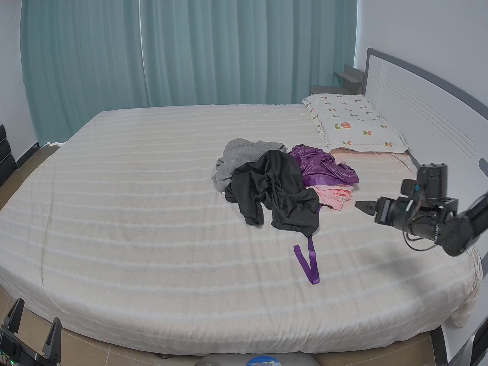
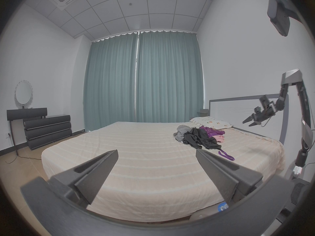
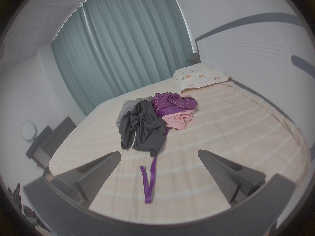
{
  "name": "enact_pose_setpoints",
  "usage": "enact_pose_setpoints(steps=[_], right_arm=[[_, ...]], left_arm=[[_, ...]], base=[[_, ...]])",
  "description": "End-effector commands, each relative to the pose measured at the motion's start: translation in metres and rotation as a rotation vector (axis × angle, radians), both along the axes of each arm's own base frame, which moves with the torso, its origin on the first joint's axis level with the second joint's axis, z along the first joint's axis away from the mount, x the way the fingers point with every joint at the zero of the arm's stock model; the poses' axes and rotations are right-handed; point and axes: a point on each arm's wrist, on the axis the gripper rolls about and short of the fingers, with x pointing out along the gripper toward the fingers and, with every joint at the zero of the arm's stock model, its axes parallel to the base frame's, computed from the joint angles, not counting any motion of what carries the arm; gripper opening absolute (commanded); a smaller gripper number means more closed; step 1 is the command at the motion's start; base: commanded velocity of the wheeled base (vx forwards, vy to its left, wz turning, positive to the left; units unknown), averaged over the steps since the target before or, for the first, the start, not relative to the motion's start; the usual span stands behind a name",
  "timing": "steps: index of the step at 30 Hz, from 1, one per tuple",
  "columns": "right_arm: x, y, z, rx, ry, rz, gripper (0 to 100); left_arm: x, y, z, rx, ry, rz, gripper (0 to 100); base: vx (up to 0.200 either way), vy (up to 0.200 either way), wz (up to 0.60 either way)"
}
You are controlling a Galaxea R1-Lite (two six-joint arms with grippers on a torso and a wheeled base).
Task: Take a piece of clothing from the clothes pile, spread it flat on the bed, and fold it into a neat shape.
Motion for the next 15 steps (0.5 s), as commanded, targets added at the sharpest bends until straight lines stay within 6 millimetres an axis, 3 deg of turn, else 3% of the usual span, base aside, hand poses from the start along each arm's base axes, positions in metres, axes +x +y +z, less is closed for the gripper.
enact_pose_setpoints(steps=[1,3,9,15], right_arm=[[0.117,0.061,-0.104,0.121,0.074,-0.045,100],[0.131,0.079,-0.112,0.167,0.105,-0.046,100],[0.144,0.119,-0.126,0.276,0.176,-0.056,100],[0.148,0.138,-0.150,0.288,0.228,-0.050,100]], left_arm=[[0.000,0.000,-0.005,0.000,0.001,0.000,100],[0.000,0.000,-0.005,0.000,0.001,0.000,100],[0.000,0.000,-0.005,0.000,0.001,0.000,100],[0.000,0.000,-0.005,0.000,0.001,0.000,100]], base=[[0.000,0.000,0.00],[0.000,0.000,0.00],[0.000,0.000,0.00],[0.000,0.000,0.00]])
